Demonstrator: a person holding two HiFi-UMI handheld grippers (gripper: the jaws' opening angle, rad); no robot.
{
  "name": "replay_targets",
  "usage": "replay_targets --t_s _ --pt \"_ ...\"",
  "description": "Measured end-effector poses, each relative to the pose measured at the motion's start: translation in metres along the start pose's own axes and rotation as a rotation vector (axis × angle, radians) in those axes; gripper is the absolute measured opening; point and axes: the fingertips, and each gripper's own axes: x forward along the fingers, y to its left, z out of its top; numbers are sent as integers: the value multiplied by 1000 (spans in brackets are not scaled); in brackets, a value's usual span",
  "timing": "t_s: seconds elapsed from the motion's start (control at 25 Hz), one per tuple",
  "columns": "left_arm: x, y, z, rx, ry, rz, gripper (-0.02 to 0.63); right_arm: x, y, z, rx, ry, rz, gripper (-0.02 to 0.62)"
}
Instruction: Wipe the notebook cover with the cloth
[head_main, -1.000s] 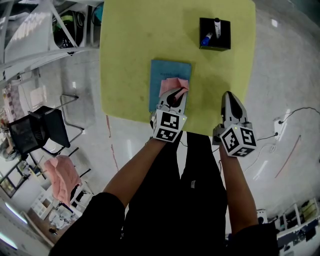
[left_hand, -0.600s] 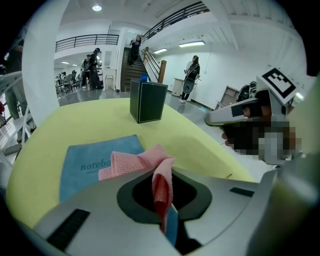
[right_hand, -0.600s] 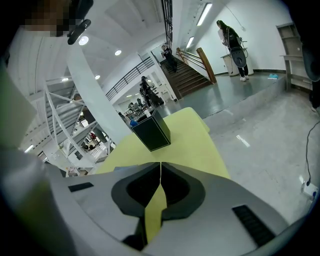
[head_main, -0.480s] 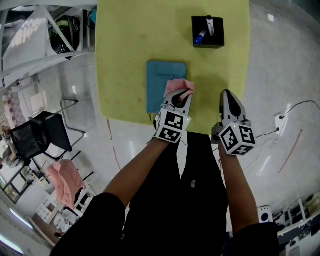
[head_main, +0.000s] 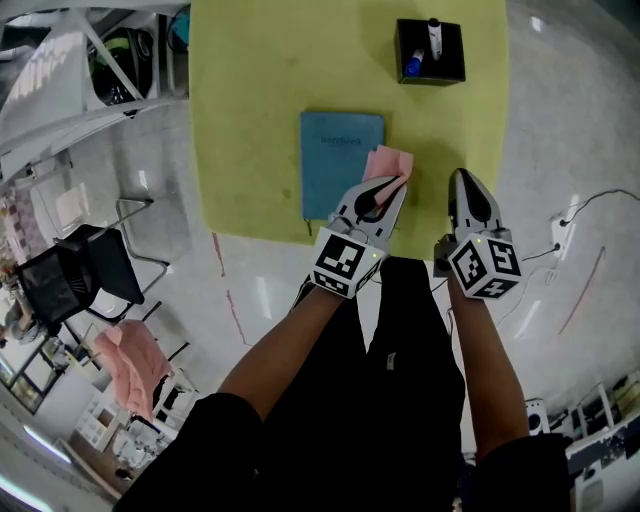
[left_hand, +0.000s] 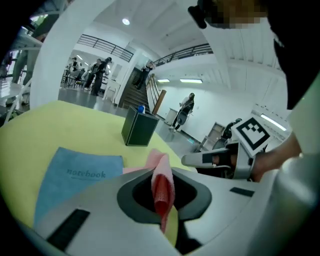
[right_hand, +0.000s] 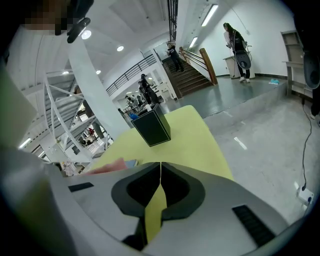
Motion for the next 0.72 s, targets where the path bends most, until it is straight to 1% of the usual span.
replay_targets --t_s 0.08,0.24,0.32,0.4,0.48,0.6,0.72 --pt "-18 6 14 -5 -54 17 31 2 10 -3 -2 2 0 32" --pt "-62 28 43 -27 -125 78 31 2 43 -12 4 8 22 32" --pt "-82 38 60 0 -165 100 31 2 60 -18 20 8 37 32" --pt "-102 51 71 31 -187 127 31 0 78 -24 25 3 53 32" --pt "-122 63 73 49 -179 155 31 -5 96 -28 22 -2 64 32" --pt "-144 85 62 101 -115 209 31 -9 111 -28 0 -12 61 32" --pt "-159 106 46 104 -75 267 31 -8 118 -29 -2 -22 45 32"
